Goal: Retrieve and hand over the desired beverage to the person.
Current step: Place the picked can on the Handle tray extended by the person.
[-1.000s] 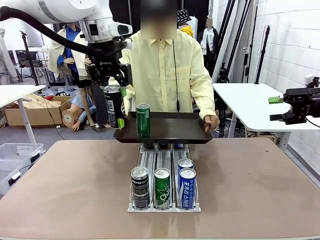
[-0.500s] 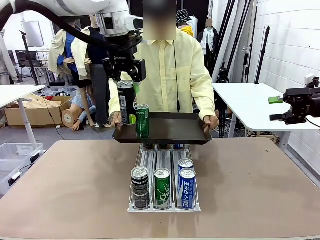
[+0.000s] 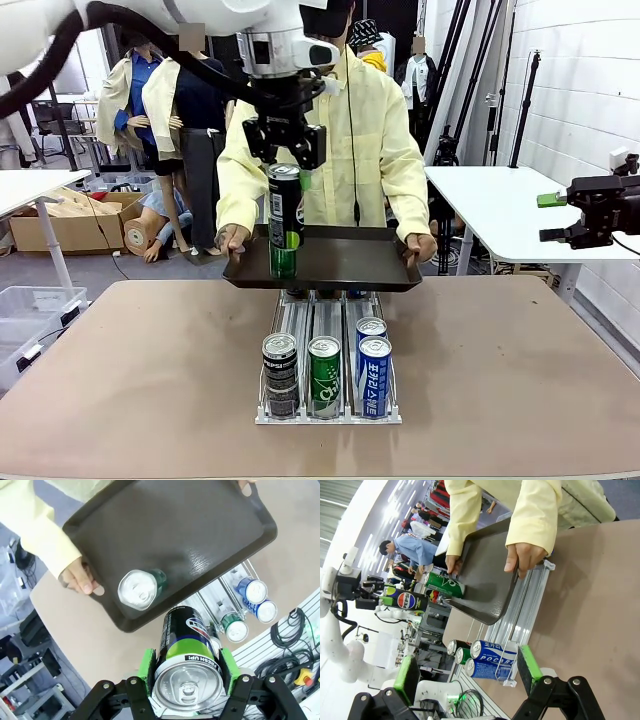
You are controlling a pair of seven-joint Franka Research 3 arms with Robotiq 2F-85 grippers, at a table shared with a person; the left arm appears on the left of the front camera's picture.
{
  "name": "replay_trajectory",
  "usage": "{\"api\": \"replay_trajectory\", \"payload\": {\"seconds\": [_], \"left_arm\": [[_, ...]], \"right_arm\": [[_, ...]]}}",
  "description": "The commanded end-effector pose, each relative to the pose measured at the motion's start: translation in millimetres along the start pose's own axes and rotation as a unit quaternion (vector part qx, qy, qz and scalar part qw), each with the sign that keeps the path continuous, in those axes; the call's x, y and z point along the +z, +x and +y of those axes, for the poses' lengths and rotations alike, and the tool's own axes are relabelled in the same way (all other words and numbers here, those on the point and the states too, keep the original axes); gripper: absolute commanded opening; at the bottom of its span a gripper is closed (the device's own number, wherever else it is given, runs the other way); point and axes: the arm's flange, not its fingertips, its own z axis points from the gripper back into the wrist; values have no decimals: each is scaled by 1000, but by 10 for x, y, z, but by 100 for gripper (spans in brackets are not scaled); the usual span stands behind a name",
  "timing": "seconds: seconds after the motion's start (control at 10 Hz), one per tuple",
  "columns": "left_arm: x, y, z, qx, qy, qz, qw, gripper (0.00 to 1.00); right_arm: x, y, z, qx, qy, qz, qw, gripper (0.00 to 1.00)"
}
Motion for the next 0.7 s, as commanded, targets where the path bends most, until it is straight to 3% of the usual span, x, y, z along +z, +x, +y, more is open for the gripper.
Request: {"api": "replay_trajectory", "payload": {"seconds": [0.0, 0.6], "left_arm": [[128, 214, -101, -9, 7, -2, 1000, 0], [-33, 535, -355, -28, -10, -9, 1000, 0]], "right_arm": [[4, 12, 11, -1, 5, 0, 1000, 100], [4, 12, 11, -1, 5, 0, 1000, 100]]}}
